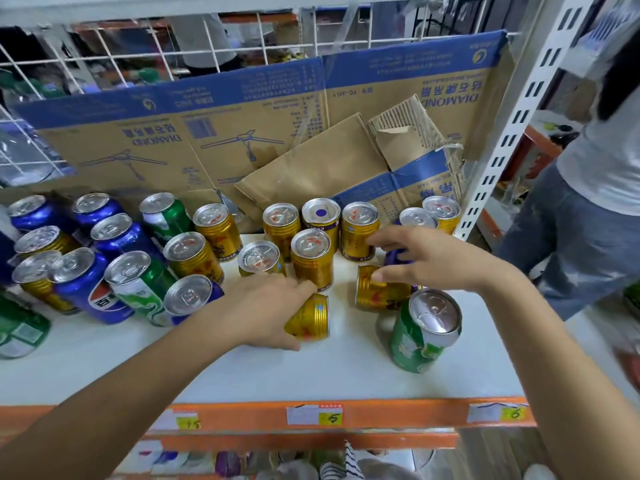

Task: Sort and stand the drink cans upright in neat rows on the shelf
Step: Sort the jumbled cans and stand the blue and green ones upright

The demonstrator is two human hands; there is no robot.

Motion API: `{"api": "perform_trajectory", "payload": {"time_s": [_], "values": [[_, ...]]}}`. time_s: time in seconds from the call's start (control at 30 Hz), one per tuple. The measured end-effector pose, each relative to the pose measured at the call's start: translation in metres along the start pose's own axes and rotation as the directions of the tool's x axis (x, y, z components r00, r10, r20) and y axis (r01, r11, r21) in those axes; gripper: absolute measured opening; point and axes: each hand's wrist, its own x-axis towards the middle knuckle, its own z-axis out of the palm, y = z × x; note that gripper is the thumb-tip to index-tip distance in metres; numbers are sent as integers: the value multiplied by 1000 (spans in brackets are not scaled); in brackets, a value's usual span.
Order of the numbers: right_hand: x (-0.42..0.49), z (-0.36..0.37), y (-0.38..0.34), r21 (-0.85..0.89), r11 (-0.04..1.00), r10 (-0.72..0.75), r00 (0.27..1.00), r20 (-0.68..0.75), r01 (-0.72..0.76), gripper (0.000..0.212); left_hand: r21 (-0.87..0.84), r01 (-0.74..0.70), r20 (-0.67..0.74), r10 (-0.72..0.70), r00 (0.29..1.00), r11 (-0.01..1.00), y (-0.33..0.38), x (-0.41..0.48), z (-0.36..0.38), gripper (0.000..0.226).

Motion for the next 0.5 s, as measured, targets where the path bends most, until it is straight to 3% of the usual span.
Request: {"api": "perform_trajectory", "payload": {"time_s": [0.07, 0.17, 0.23, 0.3, 0.5], "values": [[21, 3, -7, -196, 981, 31, 992, 126, -5, 54, -41, 29, -45, -31, 999, 999, 10, 6, 4, 71], [44, 11, -13, -340, 940, 95, 960, 264, 1, 43, -116, 57, -95, -68, 993, 992, 21, 14, 13, 73], [53, 19, -14, -430, 903, 167, 923, 347, -2, 58, -157, 67, -123, -87, 989, 985, 22, 16, 20, 81], [59, 26, -11, -518, 856, 211, 909, 359, 6, 81, -212, 71, -158, -106, 982, 975, 21, 14, 22, 84], [57, 22, -7, -486, 873, 142, 932, 335, 41, 88, -401, 89, -312, -227, 922, 912, 17, -1, 15, 74]]}}
